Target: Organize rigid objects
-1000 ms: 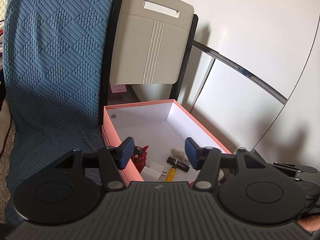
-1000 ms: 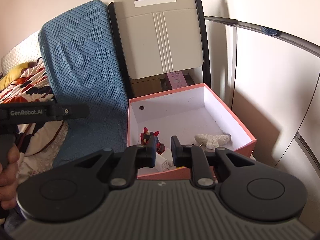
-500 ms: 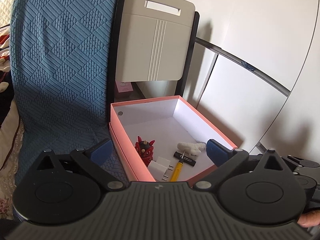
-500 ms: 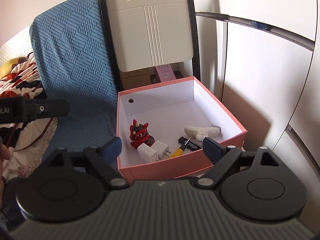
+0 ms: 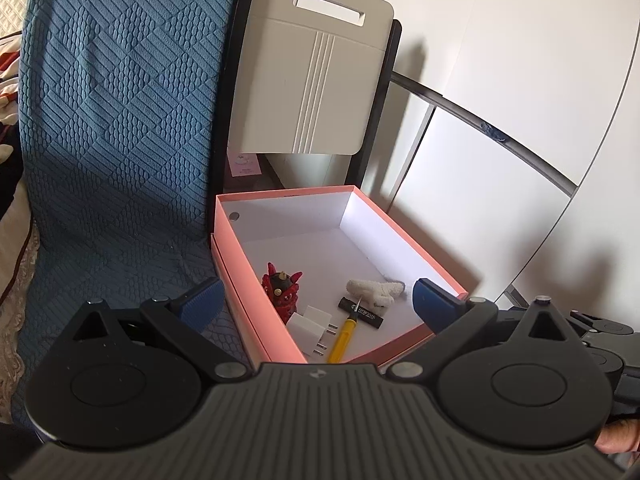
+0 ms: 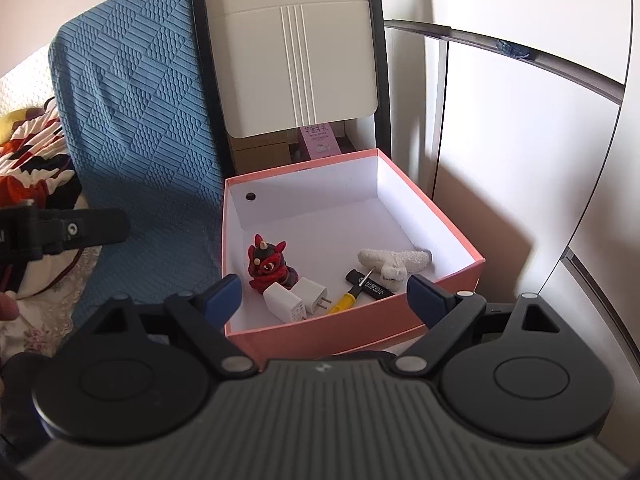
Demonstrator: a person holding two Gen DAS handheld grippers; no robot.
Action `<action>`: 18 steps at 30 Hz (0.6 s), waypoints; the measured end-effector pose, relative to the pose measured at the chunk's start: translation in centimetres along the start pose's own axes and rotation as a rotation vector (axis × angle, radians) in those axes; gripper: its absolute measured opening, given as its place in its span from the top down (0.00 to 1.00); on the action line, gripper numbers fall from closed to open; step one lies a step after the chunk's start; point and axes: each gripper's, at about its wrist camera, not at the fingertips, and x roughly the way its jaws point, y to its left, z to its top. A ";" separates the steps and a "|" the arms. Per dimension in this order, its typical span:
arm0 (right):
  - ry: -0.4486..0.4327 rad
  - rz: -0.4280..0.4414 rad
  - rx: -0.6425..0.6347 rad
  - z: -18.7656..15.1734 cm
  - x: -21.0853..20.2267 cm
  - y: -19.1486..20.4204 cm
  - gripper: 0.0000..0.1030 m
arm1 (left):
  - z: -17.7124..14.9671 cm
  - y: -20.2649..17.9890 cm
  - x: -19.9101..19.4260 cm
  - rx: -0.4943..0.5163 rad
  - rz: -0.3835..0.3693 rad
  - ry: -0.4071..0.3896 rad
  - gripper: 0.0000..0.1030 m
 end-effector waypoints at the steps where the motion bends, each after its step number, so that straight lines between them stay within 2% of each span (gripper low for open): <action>1: 0.000 0.000 -0.002 0.0 0.0 0.0 0.12 | 0.0 0.0 0.1 -0.004 0.004 0.001 0.01; 18: -0.010 -0.020 -0.012 -0.1 -0.3 0.1 0.12 | 0.1 -0.1 0.0 -0.005 0.003 -0.003 0.01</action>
